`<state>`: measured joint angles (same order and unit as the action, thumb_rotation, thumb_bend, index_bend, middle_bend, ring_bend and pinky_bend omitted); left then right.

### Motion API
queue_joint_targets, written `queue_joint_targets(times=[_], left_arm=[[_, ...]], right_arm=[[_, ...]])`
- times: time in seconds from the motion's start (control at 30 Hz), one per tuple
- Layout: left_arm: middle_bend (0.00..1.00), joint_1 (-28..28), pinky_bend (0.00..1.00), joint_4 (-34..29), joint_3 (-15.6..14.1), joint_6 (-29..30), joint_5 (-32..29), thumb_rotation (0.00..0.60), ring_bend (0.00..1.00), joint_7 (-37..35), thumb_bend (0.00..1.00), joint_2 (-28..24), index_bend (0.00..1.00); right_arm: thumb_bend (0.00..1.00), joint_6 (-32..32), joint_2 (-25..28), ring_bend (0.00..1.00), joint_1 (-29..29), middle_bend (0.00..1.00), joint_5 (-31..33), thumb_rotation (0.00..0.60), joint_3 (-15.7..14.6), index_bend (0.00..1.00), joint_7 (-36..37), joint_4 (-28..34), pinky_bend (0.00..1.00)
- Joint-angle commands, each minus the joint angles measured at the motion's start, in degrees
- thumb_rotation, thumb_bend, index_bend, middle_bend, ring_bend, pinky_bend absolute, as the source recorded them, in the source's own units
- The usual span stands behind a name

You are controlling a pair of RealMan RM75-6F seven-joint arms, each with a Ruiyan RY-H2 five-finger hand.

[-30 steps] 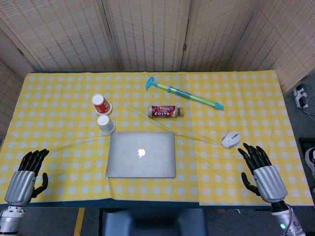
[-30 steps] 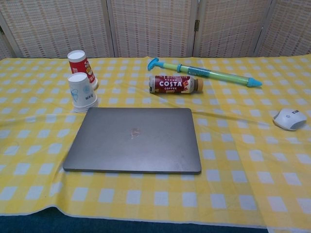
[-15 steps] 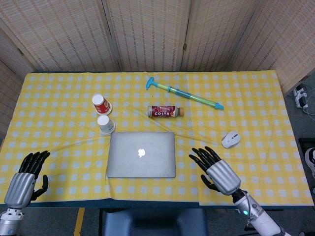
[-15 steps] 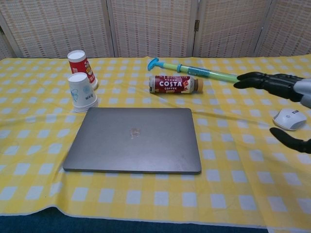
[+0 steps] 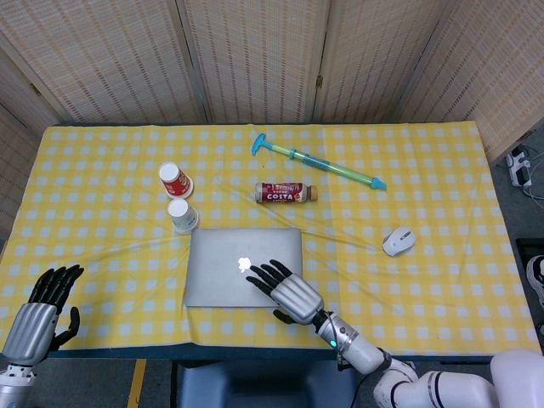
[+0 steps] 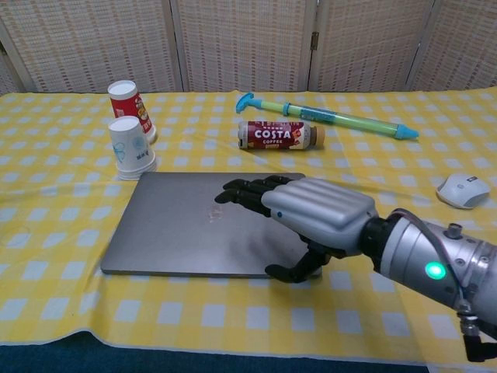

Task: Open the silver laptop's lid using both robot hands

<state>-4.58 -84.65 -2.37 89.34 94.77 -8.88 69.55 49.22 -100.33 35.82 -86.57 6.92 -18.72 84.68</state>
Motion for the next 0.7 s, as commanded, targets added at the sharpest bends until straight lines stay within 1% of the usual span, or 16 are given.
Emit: queue_joint_targets(times=[0.03,0.23,0.33,0.7], left_arm=[[0.12,0.1,0.0,0.4,0.0,0.1,-0.1,0.6,0.08,-0.5,0.74,0.1,0.1],[0.12,0.2,0.0,1.2,0.0,0.1,-0.1,0.6,0.08,-1.3,0.74,0.4,0.1],[0.12,0.2,0.0,1.6,0.0,0.1,-0.1,0.6,0.08,-1.5,0.74,0.5,0.1],[0.12,0.3,0.0,2.9,0.1,-0.3,-0.9,0.6,0.08,-2.6,0.74,1.0,0.1]], right_arm=[[0.38,-2.3,-4.5,0.0,2.9,0.0,2.5,0.6,1.3,0.0,-1.5,-3.8,0.0],[0.38,-3.8,-9.9,0.0,5.8,0.0,4.6,0.6,2.2,0.0,-2.8,-8.8,0.0],[0.38,-3.9,-11.6,0.0,6.8,0.0,5.3,0.6,2.5,0.0,-3.1,-10.5,0.0],[0.38,-3.8,-14.4,0.0,9.5,0.0,7.5,0.6,3.4,0.0,-4.3,-14.4,0.0]])
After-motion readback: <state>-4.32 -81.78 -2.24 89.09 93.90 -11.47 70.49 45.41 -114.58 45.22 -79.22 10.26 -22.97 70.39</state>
